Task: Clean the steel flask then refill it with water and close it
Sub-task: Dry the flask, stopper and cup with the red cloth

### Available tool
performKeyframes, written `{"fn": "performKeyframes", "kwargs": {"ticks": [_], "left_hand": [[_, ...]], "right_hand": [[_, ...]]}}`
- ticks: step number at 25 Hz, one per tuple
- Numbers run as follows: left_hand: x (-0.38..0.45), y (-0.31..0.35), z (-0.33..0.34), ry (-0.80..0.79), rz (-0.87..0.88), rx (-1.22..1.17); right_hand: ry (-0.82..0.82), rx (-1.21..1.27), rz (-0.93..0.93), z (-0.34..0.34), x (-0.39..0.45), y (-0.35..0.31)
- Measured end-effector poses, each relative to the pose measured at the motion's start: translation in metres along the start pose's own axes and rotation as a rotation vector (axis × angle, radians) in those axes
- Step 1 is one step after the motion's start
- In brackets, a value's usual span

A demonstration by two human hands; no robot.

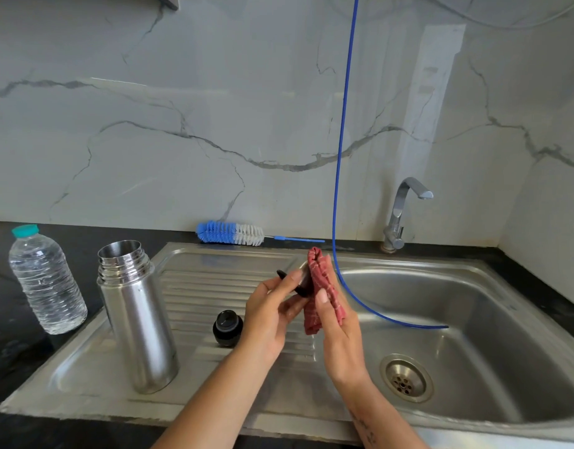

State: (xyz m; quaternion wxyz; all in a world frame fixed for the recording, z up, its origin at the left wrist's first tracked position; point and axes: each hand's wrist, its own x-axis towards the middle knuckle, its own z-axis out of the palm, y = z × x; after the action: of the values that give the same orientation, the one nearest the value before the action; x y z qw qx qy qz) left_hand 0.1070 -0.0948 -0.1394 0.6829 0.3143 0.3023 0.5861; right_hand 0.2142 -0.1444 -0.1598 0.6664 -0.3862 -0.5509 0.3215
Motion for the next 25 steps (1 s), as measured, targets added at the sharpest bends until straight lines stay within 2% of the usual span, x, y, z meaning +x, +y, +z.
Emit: {"fn": "performKeyframes", "kwargs": {"ticks": [3,5,8,11,15,19,23,25], "left_hand": [[-0.005,-0.012,0.004,-0.043,0.02,0.115],[-0.007,-0.02,0.004,-0.041,0.049,0.215],[-0.004,-0.017,0.005,0.012,0.095,0.265],[-0.001,-0.007,-0.001,0.035,0.1,0.215],[-0.008,-0.009,0.001,-0.012,0.113,0.267],[-0.008,-0.014,0.0,-0.027,0.348,0.594],[-0.014,-0.017,-0.004,-0.118,0.466,0.671],[-0.012,-0.017,-0.004,-0.068,0.477,0.677]], "right_hand": [[0.121,0.009,0.086,-0.006,0.008,-0.001],[0.161,0.056,0.065,-0.011,0.013,0.0],[0.082,-0.049,-0.109,-0.009,0.013,0.002],[-0.018,-0.148,-0.195,-0.004,0.009,-0.001],[0.006,-0.247,-0.289,-0.01,0.009,0.003],[0.06,-0.232,-0.21,-0.01,0.008,-0.001],[0.211,0.078,0.123,-0.015,0.01,-0.018],[0.221,0.097,0.211,-0.014,0.008,-0.016]]}}
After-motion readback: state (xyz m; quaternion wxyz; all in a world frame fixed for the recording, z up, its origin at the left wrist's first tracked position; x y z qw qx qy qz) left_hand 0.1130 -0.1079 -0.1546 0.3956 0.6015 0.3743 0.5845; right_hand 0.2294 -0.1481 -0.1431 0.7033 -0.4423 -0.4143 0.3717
